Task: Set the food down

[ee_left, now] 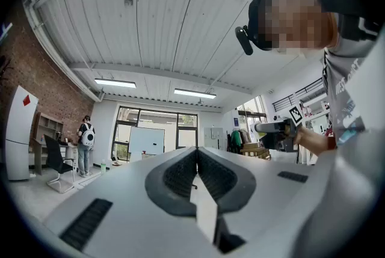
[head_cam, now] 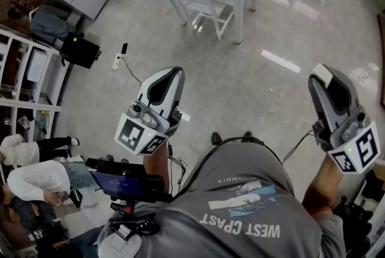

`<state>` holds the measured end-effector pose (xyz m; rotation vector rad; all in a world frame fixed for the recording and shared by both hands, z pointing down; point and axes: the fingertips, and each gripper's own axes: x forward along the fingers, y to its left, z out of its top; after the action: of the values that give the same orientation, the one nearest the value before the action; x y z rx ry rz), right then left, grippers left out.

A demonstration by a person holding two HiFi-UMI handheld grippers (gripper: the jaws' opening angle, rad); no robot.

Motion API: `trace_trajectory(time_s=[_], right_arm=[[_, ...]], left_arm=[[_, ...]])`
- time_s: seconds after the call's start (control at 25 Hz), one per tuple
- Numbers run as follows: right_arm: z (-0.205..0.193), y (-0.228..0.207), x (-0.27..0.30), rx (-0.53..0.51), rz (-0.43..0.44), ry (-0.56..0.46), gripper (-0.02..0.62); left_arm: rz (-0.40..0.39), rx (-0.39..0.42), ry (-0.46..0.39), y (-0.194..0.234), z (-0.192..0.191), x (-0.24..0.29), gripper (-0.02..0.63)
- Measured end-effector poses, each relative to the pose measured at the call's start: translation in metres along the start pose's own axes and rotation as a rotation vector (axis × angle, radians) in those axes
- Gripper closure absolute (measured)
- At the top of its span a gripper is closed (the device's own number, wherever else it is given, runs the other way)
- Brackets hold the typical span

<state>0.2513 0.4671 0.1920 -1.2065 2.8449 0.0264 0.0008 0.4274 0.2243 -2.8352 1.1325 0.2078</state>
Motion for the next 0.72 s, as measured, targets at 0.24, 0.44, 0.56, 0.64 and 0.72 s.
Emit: trace_trajectory(time_s=[0.24, 0.44, 0.56, 0.64, 0.72], right_arm=[[0.0049, -0.0052, -0.0024, 0.012, 0.012, -0.001, 0.492], [0.0019, -0.0032, -0.0029, 0.021, 0.025, -0.002, 0.492], [0.0002, -0.0029, -0.0007, 0.042, 0.030, -0.002, 0.492], [0.0003, -0.0060, 0.0027, 0.066, 0.028, -0.008, 0.492], [0.0002, -0.0094, 0.0028, 0.080, 0.028, -0.013, 0.492]], left_arm=[[0.006, 0.007, 0.000, -0.0053, 0.0063, 0.0070, 0.597], [0.016, 0.011, 0.004, -0.0067, 0.0042, 0.0033, 0.597], [0.016, 0.010, 0.004, -0.0053, 0.0026, 0.0025, 0.597], [0.016, 0.010, 0.007, -0.0026, 0.0021, 0.0041, 0.597], [0.017, 0.012, 0.011, -0.0030, 0.0013, 0.0064, 0.597]])
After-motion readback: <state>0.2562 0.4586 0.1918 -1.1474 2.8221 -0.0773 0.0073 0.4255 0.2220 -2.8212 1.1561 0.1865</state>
